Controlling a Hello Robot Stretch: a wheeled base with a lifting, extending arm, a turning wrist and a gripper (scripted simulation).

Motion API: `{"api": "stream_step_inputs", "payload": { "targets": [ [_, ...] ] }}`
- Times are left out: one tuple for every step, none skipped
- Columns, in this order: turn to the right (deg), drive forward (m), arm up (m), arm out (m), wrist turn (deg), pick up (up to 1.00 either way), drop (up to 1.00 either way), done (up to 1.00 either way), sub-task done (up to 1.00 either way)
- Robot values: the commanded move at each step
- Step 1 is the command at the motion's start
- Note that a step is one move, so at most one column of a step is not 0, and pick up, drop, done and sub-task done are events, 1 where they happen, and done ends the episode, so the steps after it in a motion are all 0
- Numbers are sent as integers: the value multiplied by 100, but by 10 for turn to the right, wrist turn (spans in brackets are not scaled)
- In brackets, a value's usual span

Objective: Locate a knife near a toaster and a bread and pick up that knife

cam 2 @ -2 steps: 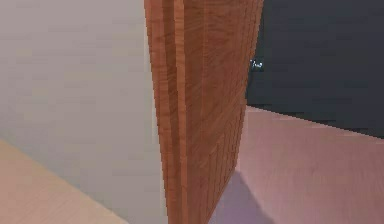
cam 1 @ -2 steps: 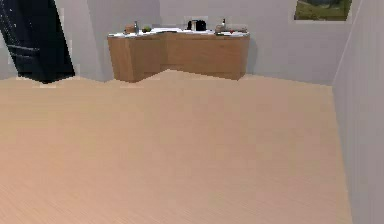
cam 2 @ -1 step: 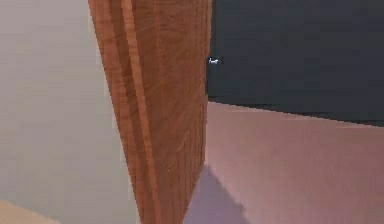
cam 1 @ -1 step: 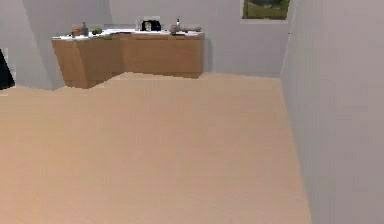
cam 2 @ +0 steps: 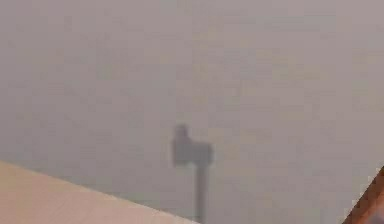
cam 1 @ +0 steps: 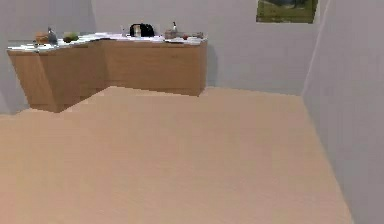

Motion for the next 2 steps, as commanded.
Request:
{"api": "stream_step_inputs", "payload": {
  "targets": [
    [0,100,0,0,0,0,0,0,0],
    [0,100,0,0,0,0,0,0,0]
  ]
}}
